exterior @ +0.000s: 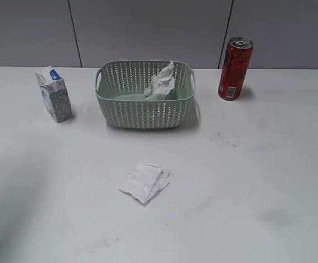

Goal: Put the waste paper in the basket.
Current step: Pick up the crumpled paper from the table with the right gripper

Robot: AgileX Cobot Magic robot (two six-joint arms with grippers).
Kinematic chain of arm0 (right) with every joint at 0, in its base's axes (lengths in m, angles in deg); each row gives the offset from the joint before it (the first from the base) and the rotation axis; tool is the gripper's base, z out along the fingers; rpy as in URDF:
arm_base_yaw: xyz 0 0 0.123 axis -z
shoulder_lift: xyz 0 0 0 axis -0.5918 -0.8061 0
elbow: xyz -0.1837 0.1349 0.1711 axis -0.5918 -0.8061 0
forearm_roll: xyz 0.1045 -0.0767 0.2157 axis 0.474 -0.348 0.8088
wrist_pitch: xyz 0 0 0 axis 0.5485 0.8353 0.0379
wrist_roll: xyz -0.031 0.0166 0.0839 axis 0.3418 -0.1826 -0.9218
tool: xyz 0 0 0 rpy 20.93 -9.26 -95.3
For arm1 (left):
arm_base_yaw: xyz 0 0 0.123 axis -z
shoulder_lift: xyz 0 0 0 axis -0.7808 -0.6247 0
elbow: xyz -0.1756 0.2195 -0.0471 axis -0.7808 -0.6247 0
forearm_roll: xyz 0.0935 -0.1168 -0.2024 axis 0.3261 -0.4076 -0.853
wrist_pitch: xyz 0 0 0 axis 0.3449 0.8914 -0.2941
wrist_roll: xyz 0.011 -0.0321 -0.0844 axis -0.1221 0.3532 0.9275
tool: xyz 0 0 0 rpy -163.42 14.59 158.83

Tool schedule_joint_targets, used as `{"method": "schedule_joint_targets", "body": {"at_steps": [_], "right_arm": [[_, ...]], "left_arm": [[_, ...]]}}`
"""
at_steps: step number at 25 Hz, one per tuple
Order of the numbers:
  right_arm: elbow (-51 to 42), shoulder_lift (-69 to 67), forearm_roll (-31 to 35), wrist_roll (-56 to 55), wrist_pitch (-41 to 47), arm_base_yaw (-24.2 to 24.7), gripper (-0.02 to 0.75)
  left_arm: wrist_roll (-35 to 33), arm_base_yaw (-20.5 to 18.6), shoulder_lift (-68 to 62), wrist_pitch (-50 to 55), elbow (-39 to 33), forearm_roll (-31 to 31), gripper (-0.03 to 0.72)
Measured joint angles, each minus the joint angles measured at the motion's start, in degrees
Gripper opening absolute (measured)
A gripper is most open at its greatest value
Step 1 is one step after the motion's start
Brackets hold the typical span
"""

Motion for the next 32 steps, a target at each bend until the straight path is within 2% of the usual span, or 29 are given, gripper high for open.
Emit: {"method": "schedule_joint_targets", "body": {"at_steps": [8,13,22,32], "right_arm": [[0.5,-1.1,0.8,0.1,-1.0,0.0,0.587],[1.4,-6.4,1.9,0.0,-6.3,0.0,0.587],[1.9,-22.1,12.0,2.1,-9.9,0.0,0.592],[10.1,-39.6,14.8,4.9,-10.5,0.0,0.592]], "left_arm": [[0.2,0.0,16.7,0.1,-13.6,0.0,0.553],[2.3,-0.2,28.5,-2.9,-23.0,0.1,0.552],[4.4,-0.2,48.7,-6.4,-40.3,1.1,0.552],[6.8,-0.2,67.9,-6.6,-48.2,0.7,0.552]]}}
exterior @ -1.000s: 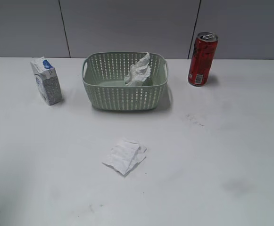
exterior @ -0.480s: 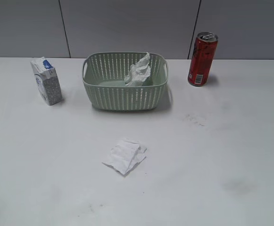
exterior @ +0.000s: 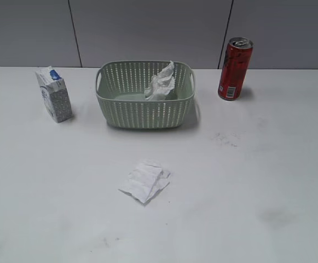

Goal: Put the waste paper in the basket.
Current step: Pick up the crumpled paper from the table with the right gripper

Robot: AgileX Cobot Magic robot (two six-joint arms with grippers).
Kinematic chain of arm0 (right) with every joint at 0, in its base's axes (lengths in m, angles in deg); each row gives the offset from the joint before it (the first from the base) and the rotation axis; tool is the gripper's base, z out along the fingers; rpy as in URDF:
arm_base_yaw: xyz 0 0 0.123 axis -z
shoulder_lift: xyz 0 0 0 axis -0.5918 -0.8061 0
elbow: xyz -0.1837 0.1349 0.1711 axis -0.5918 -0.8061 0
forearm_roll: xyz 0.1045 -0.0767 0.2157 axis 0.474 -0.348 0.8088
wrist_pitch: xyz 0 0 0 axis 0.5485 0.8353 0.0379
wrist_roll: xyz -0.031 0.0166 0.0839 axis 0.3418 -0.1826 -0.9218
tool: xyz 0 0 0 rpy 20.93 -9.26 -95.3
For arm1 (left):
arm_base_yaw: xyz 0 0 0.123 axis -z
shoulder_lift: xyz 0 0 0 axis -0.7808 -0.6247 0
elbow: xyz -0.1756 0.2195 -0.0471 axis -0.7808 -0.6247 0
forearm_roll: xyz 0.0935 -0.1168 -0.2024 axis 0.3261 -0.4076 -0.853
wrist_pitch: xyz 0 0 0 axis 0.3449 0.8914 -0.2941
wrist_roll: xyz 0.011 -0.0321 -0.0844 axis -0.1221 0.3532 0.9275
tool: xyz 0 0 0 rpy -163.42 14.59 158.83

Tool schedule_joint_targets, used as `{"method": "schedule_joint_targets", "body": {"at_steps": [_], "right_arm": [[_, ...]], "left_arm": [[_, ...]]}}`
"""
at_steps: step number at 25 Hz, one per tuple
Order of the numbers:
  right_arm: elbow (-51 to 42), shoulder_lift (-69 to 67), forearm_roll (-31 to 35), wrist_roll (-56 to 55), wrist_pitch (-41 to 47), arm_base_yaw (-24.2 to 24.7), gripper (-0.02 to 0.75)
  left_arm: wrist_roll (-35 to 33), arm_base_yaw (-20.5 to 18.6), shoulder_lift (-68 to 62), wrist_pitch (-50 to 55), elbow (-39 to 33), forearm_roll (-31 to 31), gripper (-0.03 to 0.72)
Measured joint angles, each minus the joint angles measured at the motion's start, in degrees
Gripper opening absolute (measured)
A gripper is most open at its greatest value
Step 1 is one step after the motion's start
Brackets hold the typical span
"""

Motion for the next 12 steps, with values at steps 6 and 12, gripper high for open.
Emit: {"method": "schedule_joint_targets", "body": {"at_steps": [6,12], "right_arm": [[5.8,-10.2,1.2,3.8,0.3,0.0,0.592],[10.9,-20.6,3.3,7.9,2.1,-0.5,0.592]], "left_arm": [[2.6,0.0,8.4,-1.5,-3.6,-0.3,0.552],[3.7,0.0,12.5,-2.4,-4.3,0.0,0.552]]}}
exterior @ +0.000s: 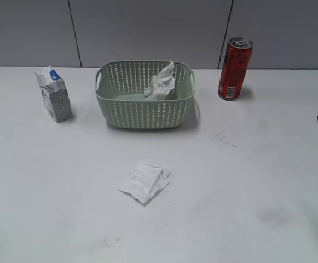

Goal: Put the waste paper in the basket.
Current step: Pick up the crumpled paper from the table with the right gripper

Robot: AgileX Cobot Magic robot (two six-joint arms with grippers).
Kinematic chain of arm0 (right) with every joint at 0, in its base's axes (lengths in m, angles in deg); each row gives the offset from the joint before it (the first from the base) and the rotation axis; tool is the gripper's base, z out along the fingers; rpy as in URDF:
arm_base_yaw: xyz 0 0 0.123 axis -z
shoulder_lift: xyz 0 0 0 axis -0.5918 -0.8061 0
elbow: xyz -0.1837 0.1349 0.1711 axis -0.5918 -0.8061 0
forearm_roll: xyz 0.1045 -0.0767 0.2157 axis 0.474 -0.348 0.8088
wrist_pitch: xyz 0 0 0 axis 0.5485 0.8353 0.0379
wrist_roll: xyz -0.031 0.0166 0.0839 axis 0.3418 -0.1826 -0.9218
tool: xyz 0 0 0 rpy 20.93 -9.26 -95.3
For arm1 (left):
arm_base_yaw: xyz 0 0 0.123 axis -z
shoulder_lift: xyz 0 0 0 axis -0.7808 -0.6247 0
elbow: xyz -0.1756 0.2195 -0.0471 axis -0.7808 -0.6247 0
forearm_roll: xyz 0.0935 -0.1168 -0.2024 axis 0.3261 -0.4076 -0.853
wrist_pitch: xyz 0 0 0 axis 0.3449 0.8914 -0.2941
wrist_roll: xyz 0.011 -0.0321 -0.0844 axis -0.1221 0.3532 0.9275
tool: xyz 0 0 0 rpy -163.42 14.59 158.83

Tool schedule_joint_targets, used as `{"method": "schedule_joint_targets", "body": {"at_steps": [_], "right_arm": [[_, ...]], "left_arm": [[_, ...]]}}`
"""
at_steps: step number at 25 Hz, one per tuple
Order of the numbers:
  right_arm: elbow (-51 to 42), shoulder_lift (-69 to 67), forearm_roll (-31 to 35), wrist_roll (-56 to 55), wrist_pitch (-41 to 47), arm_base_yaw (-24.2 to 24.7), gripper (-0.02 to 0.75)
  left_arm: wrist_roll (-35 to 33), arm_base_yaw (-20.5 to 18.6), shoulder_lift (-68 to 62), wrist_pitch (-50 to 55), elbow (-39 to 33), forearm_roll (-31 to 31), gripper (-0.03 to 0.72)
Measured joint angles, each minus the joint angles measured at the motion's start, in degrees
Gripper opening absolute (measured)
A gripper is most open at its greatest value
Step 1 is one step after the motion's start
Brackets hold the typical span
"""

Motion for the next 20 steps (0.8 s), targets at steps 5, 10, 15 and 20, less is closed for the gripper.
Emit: {"method": "schedule_joint_targets", "body": {"at_steps": [5,10,15,20], "right_arm": [[3.9,-8.1,0.4,0.7,0.0,-4.4,0.592],[8.3,-16.0,0.5,0.8,-1.5,-12.4,0.592],[13.5,-24.6,0.5,0.8,-4.0,-20.9,0.592],[18.2,-33.1,0.5,0.8,-5.5,-27.3,0.591]], "left_arm": [[0.0,0.0,0.0,0.0,-0.1,0.1,0.552],[0.1,0.0,0.0,0.0,-0.1,0.1,0.552],[0.1,0.0,0.0,0.0,-0.1,0.1,0.552],[0.1,0.0,0.0,0.0,-0.1,0.1,0.552]]}}
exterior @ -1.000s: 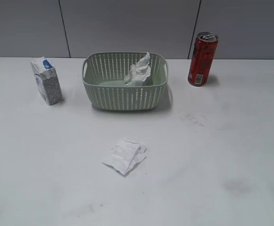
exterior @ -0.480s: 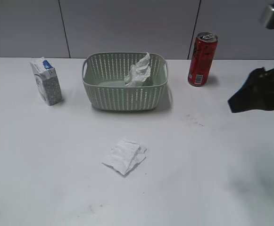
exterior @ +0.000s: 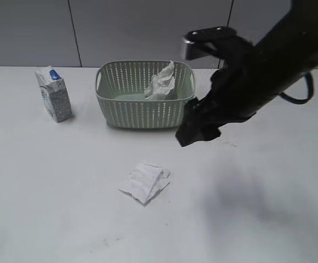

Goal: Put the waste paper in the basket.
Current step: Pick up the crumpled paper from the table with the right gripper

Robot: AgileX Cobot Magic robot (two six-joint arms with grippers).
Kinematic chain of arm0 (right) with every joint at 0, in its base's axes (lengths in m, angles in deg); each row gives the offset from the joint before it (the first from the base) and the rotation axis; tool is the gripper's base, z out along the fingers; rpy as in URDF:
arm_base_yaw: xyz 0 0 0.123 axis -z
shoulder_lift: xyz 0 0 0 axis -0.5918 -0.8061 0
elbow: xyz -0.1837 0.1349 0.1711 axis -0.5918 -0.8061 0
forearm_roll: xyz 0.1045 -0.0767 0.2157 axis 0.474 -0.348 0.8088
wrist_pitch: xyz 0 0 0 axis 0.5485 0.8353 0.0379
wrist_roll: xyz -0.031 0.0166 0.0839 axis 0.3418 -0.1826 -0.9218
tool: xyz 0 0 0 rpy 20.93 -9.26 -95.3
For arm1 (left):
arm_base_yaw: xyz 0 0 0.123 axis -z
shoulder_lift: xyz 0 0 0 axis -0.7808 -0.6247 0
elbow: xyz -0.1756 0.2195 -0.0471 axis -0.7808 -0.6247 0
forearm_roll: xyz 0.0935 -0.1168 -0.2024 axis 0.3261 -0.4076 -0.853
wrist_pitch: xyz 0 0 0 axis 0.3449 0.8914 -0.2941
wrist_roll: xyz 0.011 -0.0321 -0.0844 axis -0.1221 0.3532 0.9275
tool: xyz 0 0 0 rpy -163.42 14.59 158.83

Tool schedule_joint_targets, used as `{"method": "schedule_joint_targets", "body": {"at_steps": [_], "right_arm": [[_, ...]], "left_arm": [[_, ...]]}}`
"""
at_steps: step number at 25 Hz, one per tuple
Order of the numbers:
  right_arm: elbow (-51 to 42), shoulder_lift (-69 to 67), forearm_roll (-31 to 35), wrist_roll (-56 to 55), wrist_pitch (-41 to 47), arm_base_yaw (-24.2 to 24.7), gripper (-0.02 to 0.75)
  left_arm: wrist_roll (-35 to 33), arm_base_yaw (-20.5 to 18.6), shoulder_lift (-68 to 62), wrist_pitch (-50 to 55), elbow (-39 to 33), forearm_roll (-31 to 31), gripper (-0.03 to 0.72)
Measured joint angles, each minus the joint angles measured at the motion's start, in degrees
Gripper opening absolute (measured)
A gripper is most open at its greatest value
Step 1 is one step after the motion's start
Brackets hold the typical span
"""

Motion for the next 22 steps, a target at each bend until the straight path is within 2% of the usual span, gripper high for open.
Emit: {"method": "schedule_joint_targets", "body": {"at_steps": [7,12,17,22], "right_arm": [[6.7,-12.6,-0.7,0.0,-0.3,-8.7,0.591],[14.6,-22.6,-8.7,-3.9,1.2,-14.3,0.591],[23.6,-30.9,-15.1,-9.7,7.2,-15.4,0.591],[28.3,-35.2,-19.7,-14.7,11.3,-15.4,0.591]], "left_arm": [[0.0,0.0,0.0,0.0,0.0,0.0,0.552],[0.0,0.0,0.0,0.0,0.0,0.0,0.552],[0.0,0.0,0.0,0.0,0.0,0.0,0.552],[0.0,0.0,0.0,0.0,0.0,0.0,0.552]]}}
